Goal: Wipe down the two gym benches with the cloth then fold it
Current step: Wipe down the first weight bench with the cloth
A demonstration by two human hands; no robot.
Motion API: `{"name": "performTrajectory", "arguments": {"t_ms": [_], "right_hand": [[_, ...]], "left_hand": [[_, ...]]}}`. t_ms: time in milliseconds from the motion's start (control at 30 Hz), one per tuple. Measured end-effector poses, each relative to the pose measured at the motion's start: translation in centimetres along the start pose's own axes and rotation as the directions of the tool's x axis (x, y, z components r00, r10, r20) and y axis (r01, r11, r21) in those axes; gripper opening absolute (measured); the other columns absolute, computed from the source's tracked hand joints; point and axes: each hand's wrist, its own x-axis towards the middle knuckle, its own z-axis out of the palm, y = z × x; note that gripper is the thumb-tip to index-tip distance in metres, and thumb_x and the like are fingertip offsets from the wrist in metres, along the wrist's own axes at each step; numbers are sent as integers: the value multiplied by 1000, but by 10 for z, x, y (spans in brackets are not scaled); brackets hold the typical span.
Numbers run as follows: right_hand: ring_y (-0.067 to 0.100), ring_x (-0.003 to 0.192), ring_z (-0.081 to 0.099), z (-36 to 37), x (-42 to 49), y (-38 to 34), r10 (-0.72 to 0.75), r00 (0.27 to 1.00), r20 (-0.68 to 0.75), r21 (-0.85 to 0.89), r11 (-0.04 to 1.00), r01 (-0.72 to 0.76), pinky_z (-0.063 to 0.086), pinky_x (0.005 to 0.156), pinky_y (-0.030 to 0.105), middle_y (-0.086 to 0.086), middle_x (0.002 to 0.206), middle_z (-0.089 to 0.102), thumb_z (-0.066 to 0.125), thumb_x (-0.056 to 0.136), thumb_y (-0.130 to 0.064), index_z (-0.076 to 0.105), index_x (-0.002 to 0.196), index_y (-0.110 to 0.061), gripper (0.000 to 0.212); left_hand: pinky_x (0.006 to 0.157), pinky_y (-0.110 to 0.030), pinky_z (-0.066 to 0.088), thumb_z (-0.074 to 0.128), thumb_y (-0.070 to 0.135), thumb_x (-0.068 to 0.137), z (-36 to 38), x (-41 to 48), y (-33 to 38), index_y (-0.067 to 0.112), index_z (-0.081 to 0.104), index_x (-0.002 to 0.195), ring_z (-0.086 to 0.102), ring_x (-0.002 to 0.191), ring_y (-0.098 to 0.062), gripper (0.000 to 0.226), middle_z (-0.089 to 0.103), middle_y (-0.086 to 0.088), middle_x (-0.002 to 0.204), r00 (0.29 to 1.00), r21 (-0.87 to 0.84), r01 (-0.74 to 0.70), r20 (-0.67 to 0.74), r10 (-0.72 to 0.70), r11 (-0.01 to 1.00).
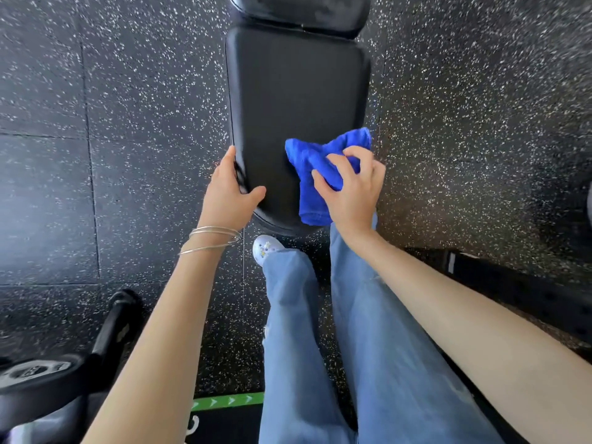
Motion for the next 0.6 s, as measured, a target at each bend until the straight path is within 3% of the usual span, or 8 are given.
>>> {"name": "performTrajectory", "arguments": {"t_ms": [133, 300, 400, 500, 533, 600], "right_hand": [[33, 93, 48, -6, -44, 10, -105, 994, -8, 3, 994, 105, 45, 85, 40, 11, 105, 62, 74, 75, -24, 72, 87, -13, 16], [31, 93, 52, 8, -66, -8, -399, 917, -6, -72, 915, 397, 44, 72, 41, 6, 103, 67, 72, 71, -29, 72, 80, -20, 13], [26, 96, 48, 19, -55, -31, -451, 892, 32, -63, 890, 452, 40, 66, 39, 0, 101, 68, 73, 66, -34, 71, 77, -25, 14], [31, 89, 59, 25, -30, -48, -460, 886, 53, -32, 886, 462, 44, 64, 39, -3, 95, 68, 75, 63, -36, 70, 72, -26, 14], [32, 88, 60, 27, -19, -54, -465, 882, 81, -29, 883, 468, 45, 63, 39, -3, 94, 68, 75, 64, -37, 71, 72, -26, 15], [32, 92, 58, 33, 8, -65, -459, 870, 179, -20, 883, 469, 43, 67, 40, -3, 99, 67, 73, 68, -41, 71, 79, -24, 20]], "left_hand": [[103, -32, 41, 62, 11, 85, -7, -9, -5, 18, 26, 146, 53, 112, -13, 71, 48, -4, 140, 998, -142, 61, 18, -59, 988], [77, -17, 42, 56, 13, 90, -14, -14, -21, 20, 28, 145, 57, 99, -10, 63, 55, -2, 131, 997, -179, 80, 3, -81, 981], [87, -24, 44, 52, 18, 93, -20, -22, -29, 19, 33, 143, 58, 108, -15, 53, 55, -3, 132, 991, -223, 104, -58, -120, 969], [74, -8, 44, 51, 22, 94, -26, -33, -35, 21, 36, 141, 58, 98, -11, 49, 55, -3, 132, 986, -228, 98, -112, -126, 969], [77, -7, 44, 51, 22, 94, -26, -36, -36, 20, 36, 141, 57, 98, -11, 49, 54, -3, 133, 985, -225, 94, -123, -124, 970], [97, -24, 44, 52, 22, 93, -25, -40, -37, 17, 36, 142, 57, 111, -17, 51, 53, -6, 135, 983, -226, 101, -130, -133, 969]]}}
